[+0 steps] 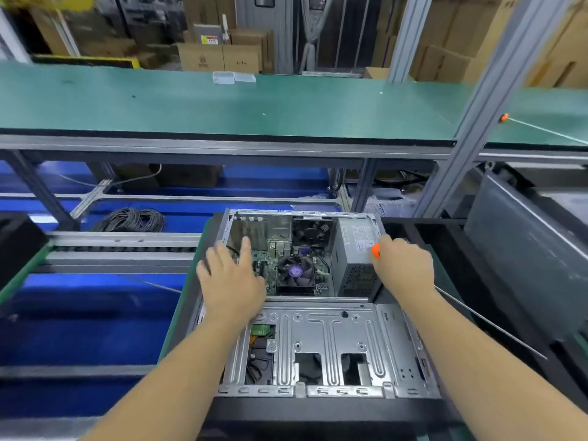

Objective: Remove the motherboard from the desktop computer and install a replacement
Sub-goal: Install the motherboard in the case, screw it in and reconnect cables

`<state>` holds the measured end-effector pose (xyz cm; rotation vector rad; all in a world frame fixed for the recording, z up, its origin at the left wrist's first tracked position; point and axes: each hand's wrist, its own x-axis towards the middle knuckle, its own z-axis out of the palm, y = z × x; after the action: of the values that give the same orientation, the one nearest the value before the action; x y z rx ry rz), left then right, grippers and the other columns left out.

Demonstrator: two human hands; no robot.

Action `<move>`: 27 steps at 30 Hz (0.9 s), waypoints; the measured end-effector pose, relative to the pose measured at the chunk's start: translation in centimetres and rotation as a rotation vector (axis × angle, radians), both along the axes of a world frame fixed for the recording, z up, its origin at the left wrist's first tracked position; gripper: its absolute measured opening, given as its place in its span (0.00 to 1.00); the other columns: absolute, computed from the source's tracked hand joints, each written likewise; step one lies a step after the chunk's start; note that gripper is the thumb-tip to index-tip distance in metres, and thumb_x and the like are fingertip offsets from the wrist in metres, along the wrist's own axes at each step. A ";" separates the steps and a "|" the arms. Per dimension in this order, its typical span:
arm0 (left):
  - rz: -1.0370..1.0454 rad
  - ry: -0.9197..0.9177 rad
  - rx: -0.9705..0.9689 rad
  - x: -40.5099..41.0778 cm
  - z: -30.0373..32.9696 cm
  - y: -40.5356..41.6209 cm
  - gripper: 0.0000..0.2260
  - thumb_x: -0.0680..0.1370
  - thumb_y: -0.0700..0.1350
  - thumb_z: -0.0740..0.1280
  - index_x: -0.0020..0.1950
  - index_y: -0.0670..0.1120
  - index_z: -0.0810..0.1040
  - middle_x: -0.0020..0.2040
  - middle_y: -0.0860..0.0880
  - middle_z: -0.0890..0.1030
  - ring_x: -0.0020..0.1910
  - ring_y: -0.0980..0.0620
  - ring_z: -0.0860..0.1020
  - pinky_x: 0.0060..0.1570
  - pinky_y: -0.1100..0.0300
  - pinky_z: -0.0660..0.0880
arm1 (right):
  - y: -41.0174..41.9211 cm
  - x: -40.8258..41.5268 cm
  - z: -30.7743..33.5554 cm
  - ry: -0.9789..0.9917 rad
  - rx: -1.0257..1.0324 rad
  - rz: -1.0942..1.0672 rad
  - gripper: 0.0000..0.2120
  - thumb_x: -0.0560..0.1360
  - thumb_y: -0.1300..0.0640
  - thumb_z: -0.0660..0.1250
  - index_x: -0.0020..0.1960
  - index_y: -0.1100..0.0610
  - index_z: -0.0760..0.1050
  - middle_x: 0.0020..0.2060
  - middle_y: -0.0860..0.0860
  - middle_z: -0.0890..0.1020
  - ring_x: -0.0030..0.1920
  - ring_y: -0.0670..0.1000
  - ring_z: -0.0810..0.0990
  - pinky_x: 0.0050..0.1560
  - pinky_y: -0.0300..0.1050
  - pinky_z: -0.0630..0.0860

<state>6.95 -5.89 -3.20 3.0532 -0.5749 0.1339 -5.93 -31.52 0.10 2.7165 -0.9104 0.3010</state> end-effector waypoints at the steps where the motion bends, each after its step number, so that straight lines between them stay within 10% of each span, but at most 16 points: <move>1: -0.104 -0.011 -0.014 0.3 -0.1 -0.3 0.32 0.80 0.57 0.56 0.82 0.54 0.48 0.79 0.39 0.57 0.77 0.39 0.55 0.73 0.42 0.55 | 0.3 0.3 1.5 -0.021 0.013 0.000 0.17 0.81 0.42 0.59 0.45 0.55 0.67 0.33 0.50 0.71 0.32 0.56 0.73 0.30 0.43 0.64; 8: -0.184 0.153 -0.206 0.9 -0.9 -0.9 0.17 0.79 0.55 0.53 0.61 0.52 0.76 0.56 0.52 0.78 0.55 0.49 0.73 0.45 0.52 0.73 | 5.1 3.8 18.6 -0.748 0.550 0.488 0.10 0.77 0.52 0.64 0.53 0.53 0.64 0.34 0.46 0.70 0.32 0.47 0.68 0.33 0.36 0.68; 11: -0.167 0.175 -0.223 0.7 -0.7 -0.8 0.12 0.79 0.55 0.54 0.51 0.53 0.75 0.49 0.53 0.77 0.47 0.50 0.72 0.38 0.54 0.71 | 7.2 4.1 23.4 -0.810 0.552 0.665 0.09 0.79 0.58 0.61 0.56 0.54 0.62 0.35 0.47 0.67 0.32 0.52 0.70 0.36 0.53 0.77; 22: -0.175 0.329 -0.255 1.8 0.4 -2.0 0.07 0.77 0.50 0.61 0.52 0.51 0.77 0.50 0.51 0.80 0.48 0.47 0.78 0.46 0.53 0.77 | 7.2 7.5 19.7 -0.946 0.729 0.638 0.10 0.82 0.56 0.62 0.60 0.55 0.63 0.36 0.48 0.69 0.33 0.63 0.77 0.35 0.59 0.78; 27: -0.582 0.218 -0.012 2.1 0.7 -8.1 0.11 0.82 0.50 0.61 0.61 0.49 0.75 0.61 0.47 0.76 0.61 0.45 0.73 0.58 0.46 0.74 | 5.1 9.8 17.0 -0.920 0.717 0.583 0.10 0.81 0.51 0.62 0.58 0.50 0.63 0.34 0.45 0.68 0.33 0.50 0.70 0.39 0.56 0.76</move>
<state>9.04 -13.99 -2.53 2.6937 -1.3841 -0.2069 3.84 -26.39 17.06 3.4750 -0.3601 1.7367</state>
